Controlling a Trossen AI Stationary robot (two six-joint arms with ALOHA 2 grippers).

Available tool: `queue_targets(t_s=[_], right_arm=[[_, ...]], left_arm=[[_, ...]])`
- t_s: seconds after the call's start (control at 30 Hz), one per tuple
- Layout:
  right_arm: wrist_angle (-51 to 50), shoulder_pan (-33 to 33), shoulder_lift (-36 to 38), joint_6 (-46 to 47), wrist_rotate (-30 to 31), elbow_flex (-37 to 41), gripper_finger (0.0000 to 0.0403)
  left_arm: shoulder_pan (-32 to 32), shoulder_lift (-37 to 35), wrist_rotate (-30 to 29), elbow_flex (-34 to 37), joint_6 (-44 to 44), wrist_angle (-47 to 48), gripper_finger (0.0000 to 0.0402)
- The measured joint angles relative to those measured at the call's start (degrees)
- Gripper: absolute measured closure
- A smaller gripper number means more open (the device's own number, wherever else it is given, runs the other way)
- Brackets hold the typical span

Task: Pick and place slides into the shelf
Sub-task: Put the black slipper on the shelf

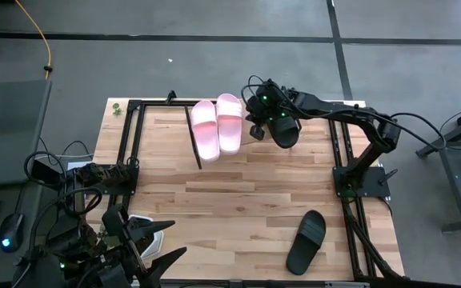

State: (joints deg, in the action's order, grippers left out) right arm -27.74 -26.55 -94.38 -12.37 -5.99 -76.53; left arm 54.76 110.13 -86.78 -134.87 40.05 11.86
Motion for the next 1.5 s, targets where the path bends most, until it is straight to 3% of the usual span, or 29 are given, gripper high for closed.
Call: queue_targets(t_s=[0.13, 0.5, 1.0, 1.27, 1.5], right_arm=[[-2.17, 0.0, 0.97, -0.38, 2.57, 0.0, 0.0403], [-7.65, 2.13, 9.05, 0.2, 1.91, 0.0, 0.0403], [-17.5, 16.93, 16.14, 7.74, -4.5, 0.0, 0.0403], [-27.83, 22.82, 16.1, 12.53, -7.08, 0.0, 0.0403], [-35.15, 25.76, 16.1, 18.58, -13.62, 0.01, 0.0402]], left_arm=[[0.0, 0.0, -0.02, 0.0, 0.0, 0.17, 0.0156], [0.0, 0.0, -1.55, 0.0, 0.04, 0.33, 0.0156], [0.01, 0.0, -1.9, -0.01, -1.88, 0.38, 0.0156], [0.0, 0.0, -0.73, -0.02, -11.89, 9.29, 0.0156], [0.0, 0.0, 2.92, -0.02, -22.24, 19.06, 0.0156]])
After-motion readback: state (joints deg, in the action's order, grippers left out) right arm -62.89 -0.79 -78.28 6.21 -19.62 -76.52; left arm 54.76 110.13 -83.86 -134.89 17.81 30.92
